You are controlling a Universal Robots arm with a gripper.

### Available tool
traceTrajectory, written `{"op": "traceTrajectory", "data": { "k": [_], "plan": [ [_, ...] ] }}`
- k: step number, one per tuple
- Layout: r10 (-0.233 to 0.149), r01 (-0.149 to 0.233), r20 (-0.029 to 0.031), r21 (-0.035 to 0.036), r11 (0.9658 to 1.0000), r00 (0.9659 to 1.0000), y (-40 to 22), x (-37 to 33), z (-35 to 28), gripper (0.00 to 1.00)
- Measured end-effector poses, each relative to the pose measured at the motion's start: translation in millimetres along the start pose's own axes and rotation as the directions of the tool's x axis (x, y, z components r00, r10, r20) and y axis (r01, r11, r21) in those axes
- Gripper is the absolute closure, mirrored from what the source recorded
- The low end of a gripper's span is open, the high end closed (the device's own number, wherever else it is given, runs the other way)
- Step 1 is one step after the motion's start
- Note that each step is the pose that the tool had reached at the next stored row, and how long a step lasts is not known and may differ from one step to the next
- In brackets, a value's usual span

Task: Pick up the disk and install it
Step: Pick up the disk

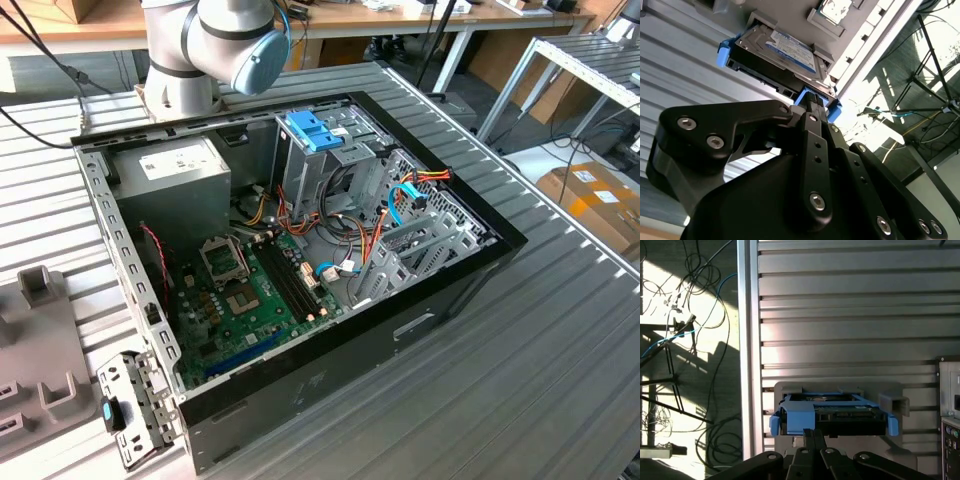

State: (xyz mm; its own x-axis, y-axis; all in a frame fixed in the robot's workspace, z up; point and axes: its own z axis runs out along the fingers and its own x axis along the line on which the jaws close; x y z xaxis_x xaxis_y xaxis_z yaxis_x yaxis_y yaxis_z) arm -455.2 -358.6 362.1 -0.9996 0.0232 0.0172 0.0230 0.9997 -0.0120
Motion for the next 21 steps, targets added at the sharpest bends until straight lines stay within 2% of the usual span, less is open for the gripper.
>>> {"op": "traceTrajectory", "data": {
  "k": [3,5,8,10,14,15,16,17,18,20,21],
  "plan": [
    [-0.039,0.039,0.0004,0.0007,0.9992,0.9992,0.0,0.0,0.0,0.89],
    [-0.072,0.072,0.0008,0.0013,0.9974,0.9974,0.0,0.0,0.1,0.89],
    [-0.133,0.133,0.0014,0.0024,0.9912,0.9912,0.0,0.0,0.1,0.89],
    [-0.234,0.234,0.0023,0.0043,0.9723,0.9723,0.0,0.0,0.5,0.89],
    [-0.308,0.308,0.0027,0.0059,0.9513,0.9513,0.0,0.0,0.8,0.89],
    [-0.351,0.350,0.0030,0.0068,0.9365,0.9366,0.0,0.0,0.9,0.89],
    [-0.377,0.377,0.0032,0.0074,0.9262,0.9262,0.0,0.0,1.0,0.89],
    [-0.393,0.393,0.0033,0.0077,0.9196,0.9196,0.0,0.0,1.1,0.89],
    [-0.411,0.411,0.0034,0.0082,0.9114,0.9114,0.0,0.0,1.1,0.89],
    [-0.472,0.472,0.0036,0.0096,0.8813,0.8813,0.0,0.0,1.3,0.89],
    [-0.485,0.485,0.0036,0.0099,0.8745,0.8745,0.0,0.0,1.4,0.89]
  ]
}}
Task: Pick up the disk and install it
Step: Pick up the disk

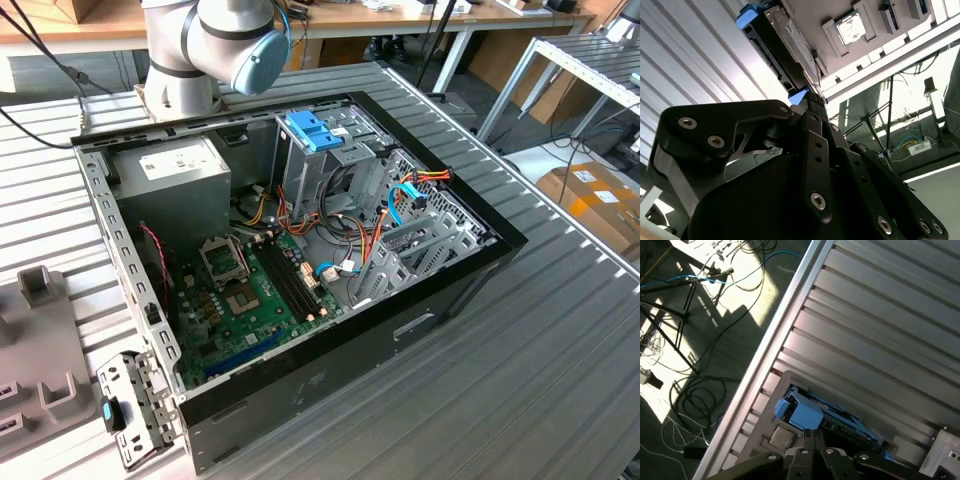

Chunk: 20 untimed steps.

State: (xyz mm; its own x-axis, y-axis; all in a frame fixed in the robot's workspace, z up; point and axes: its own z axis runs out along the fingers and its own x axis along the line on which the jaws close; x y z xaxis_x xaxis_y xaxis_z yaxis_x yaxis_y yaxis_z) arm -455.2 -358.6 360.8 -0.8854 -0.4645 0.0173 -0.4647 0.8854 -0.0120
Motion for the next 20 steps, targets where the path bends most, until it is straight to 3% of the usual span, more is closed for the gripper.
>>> {"op": "traceTrajectory", "data": {
  "k": [2,5,7,8,11,17,18,20],
  "plan": [
    [-0.054,0.054,0.0007,0.0010,0.9986,0.9986,0.0,0.0,0.2,0.89],
    [-0.125,0.125,0.0014,0.0023,0.9922,0.9922,0.0,0.0,0.4,0.89],
    [-0.167,0.167,0.0018,0.0031,0.9859,0.9859,0.0,0.0,0.6,0.89],
    [-0.200,0.200,0.0021,0.0037,0.9799,0.9799,0.0,0.0,0.7,0.89],
    [-0.255,0.255,0.0025,0.0048,0.9668,0.9668,0.0,0.0,1.1,0.89],
    [-0.367,0.367,0.0032,0.0072,0.9304,0.9304,0.0,0.0,1.7,0.89],
    [-0.388,0.388,0.0033,0.0076,0.9217,0.9217,0.0,0.0,1.7,0.89],
    [-0.442,0.442,0.0035,0.0089,0.8968,0.8969,0.0,0.0,2.0,0.89]
  ]
}}
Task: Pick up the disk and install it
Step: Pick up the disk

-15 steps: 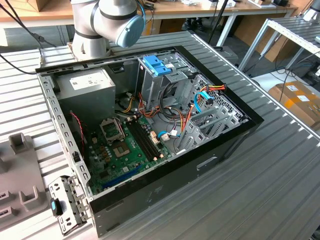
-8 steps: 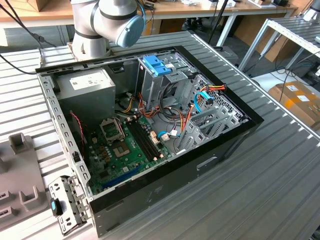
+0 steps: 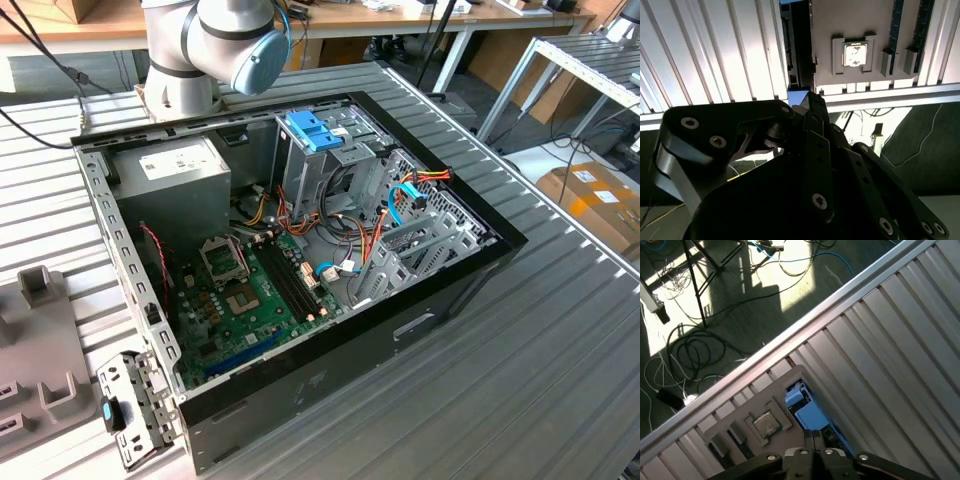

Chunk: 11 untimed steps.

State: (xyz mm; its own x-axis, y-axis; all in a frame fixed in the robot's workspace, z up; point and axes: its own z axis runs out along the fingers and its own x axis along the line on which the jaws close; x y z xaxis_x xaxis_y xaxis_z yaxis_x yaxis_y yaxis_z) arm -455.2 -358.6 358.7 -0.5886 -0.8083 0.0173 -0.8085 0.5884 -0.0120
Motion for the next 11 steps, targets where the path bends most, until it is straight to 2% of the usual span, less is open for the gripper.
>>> {"op": "traceTrajectory", "data": {
  "k": [4,5,7,9,10,11],
  "plan": [
    [-0.082,0.082,0.0010,0.0014,0.9967,0.9967,0.0,0.0,0.4,0.89],
    [-0.114,0.114,0.0012,0.0021,0.9935,0.9935,0.0,0.0,0.5,0.89],
    [-0.148,0.148,0.0016,0.0027,0.9889,0.9889,0.0,0.0,0.7,0.89],
    [-0.192,0.192,0.0020,0.0036,0.9814,0.9814,0.0,0.0,0.9,0.89],
    [-0.218,0.218,0.0022,0.0041,0.9760,0.9760,0.0,0.0,1.0,0.89],
    [-0.234,0.234,0.0024,0.0044,0.9722,0.9722,0.0,0.0,1.1,0.89]
  ]
}}
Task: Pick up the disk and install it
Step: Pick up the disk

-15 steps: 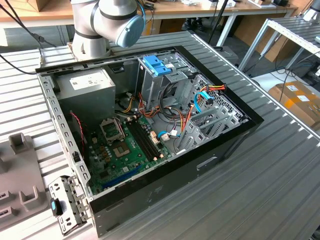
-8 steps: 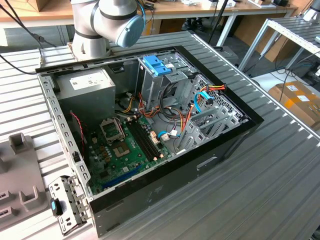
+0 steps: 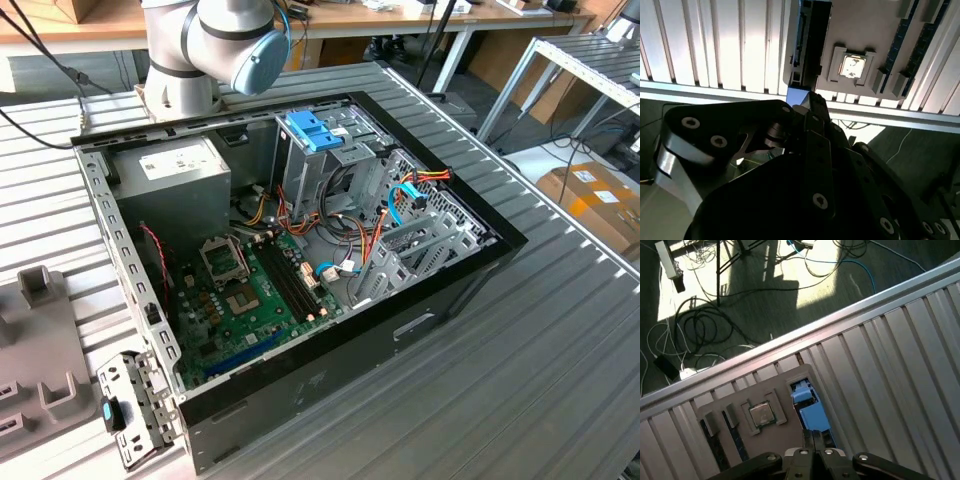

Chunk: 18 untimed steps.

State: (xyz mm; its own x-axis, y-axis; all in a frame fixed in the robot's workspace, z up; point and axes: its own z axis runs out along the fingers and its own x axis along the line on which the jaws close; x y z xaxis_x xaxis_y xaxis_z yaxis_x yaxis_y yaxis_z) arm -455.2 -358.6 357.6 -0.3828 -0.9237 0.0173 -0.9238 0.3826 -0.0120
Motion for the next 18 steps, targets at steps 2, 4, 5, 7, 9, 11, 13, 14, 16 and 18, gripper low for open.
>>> {"op": "traceTrajectory", "data": {
  "k": [2,4,5,7,9,11,13,14,16,18],
  "plan": [
    [-0.052,0.052,0.0006,0.0009,0.9986,0.9986,0.0,0.0,0.3,0.89],
    [-0.100,0.100,0.0011,0.0018,0.9950,0.9950,0.0,0.0,0.5,0.89],
    [-0.135,0.135,0.0014,0.0024,0.9908,0.9908,0.0,0.0,0.7,0.89],
    [-0.200,0.200,0.0020,0.0037,0.9798,0.9798,0.0,0.0,1.2,0.89],
    [-0.236,0.236,0.0023,0.0044,0.9717,0.9717,0.0,0.0,1.3,0.89],
    [-0.250,0.249,0.0025,0.0048,0.9684,0.9684,0.0,0.0,1.4,0.89],
    [-0.250,0.250,0.0025,0.0047,0.9683,0.9683,0.0,0.0,1.3,0.89],
    [-0.250,0.250,0.0025,0.0048,0.9683,0.9683,-0.1,-0.1,1.4,0.89],
    [-0.250,0.250,0.0025,0.0048,0.9683,0.9683,-2.1,-0.9,1.4,0.89],
    [-0.250,0.250,0.0025,0.0048,0.9682,0.9682,-6.4,-2.7,1.4,0.89]
  ]
}}
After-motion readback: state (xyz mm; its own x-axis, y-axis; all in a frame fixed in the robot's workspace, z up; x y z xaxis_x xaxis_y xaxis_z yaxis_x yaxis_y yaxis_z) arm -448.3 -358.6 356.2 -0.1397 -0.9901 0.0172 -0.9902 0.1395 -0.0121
